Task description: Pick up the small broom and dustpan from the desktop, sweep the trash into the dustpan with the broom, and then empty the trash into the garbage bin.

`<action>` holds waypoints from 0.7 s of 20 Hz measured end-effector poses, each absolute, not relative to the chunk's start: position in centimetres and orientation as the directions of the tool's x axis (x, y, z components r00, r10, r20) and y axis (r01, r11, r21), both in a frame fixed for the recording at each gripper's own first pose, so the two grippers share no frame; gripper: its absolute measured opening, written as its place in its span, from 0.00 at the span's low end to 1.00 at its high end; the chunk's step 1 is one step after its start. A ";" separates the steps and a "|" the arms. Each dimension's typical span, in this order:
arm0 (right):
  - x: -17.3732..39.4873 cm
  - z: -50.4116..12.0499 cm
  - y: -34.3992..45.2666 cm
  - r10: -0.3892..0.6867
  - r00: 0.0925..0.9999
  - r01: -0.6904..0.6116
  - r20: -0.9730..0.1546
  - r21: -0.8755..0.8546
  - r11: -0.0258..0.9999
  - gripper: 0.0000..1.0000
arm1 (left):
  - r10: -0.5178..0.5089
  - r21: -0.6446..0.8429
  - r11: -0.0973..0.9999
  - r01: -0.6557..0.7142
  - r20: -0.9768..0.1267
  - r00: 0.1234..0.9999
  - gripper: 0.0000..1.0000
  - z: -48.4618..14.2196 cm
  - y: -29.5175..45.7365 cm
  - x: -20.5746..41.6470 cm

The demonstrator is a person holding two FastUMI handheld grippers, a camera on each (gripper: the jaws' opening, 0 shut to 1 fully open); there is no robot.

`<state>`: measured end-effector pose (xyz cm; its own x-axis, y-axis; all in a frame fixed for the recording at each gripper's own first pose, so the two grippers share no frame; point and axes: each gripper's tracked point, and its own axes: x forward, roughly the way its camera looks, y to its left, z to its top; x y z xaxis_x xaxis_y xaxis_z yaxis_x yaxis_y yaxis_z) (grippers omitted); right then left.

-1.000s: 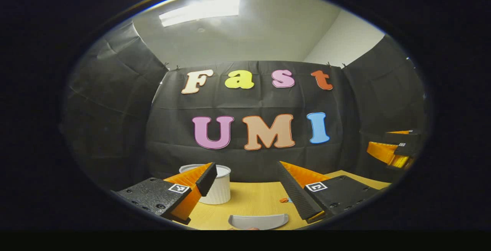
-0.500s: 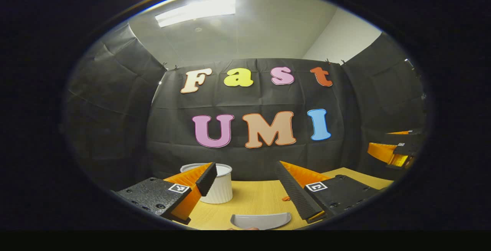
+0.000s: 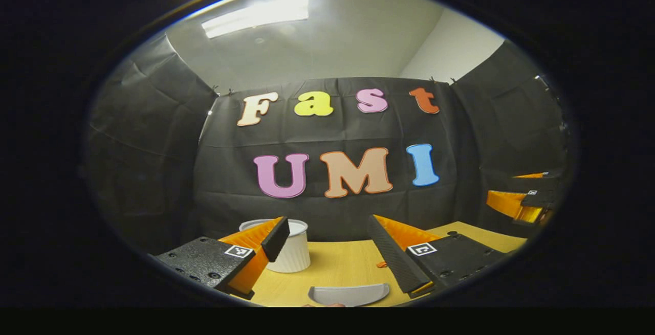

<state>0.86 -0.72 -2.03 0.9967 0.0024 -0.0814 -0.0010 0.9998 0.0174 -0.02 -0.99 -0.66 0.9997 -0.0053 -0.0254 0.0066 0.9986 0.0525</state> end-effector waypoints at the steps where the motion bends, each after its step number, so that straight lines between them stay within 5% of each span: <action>1: 0.9 -2.2 -0.8 0.003 0.996 -0.001 -0.085 0.020 1.000 0.99 | -0.005 0.055 0.998 0.007 -0.027 1.000 0.94 -0.8 -1.0 0.0; 14: 0.5 -2.7 -1.0 0.000 0.992 0.003 -0.125 0.019 1.000 0.99 | -0.004 0.056 0.998 0.008 -0.061 0.998 0.97 -1.8 -1.5 -0.5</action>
<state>0.49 -1.00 -2.72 0.9922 -0.0004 -0.1250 0.0028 0.9998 0.0186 -0.46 -1.47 -1.77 0.9981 -0.0043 -0.0608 0.0077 0.9984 0.0564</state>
